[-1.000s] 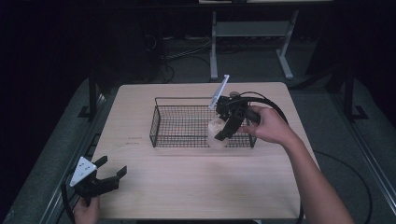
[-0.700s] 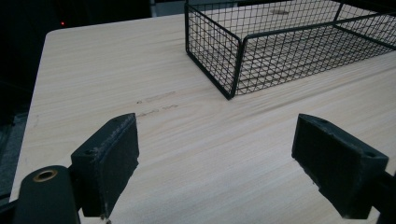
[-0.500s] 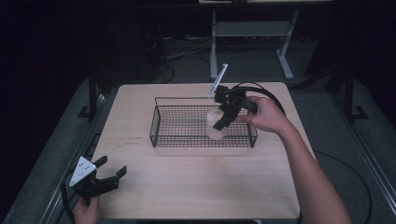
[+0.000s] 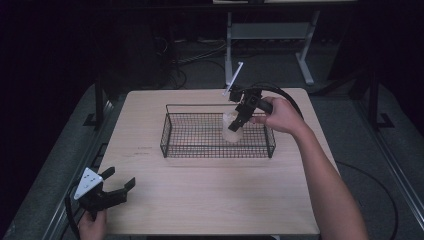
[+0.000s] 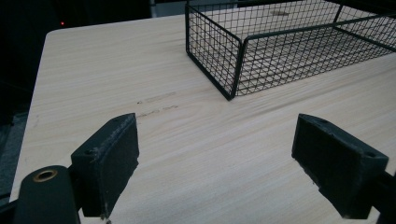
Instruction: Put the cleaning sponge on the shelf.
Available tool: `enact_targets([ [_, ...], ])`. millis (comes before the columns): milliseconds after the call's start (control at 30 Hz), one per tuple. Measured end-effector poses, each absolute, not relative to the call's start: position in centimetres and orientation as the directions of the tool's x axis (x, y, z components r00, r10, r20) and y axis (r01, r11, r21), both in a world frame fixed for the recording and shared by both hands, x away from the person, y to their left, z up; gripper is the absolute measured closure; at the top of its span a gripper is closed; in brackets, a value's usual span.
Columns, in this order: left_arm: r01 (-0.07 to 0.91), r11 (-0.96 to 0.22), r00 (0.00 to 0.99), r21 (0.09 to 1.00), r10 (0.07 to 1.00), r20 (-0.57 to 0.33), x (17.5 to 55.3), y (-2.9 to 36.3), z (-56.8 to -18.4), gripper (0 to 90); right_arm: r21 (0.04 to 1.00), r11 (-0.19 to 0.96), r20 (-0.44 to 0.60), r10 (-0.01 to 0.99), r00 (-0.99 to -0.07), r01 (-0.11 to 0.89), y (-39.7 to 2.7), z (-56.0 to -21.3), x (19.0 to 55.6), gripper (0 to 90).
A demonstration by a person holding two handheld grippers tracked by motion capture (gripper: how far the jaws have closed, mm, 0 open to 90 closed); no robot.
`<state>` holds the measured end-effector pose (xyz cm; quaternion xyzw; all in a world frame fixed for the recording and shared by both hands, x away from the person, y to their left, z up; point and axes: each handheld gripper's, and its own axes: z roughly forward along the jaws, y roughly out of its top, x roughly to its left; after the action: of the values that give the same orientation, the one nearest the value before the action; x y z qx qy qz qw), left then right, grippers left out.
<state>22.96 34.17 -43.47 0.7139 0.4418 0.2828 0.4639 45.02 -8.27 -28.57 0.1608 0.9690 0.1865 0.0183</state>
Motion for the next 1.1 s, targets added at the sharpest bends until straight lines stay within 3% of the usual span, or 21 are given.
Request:
enact_targets([
  [1100, 0.369, -0.173, 0.446, 0.913, 0.895, -0.011, 22.9, 34.3, -43.5, 14.1, 0.314, 0.875, 0.057, 0.37, -0.927, 0.369, -7.7, -33.7, 49.0, 27.4],
])
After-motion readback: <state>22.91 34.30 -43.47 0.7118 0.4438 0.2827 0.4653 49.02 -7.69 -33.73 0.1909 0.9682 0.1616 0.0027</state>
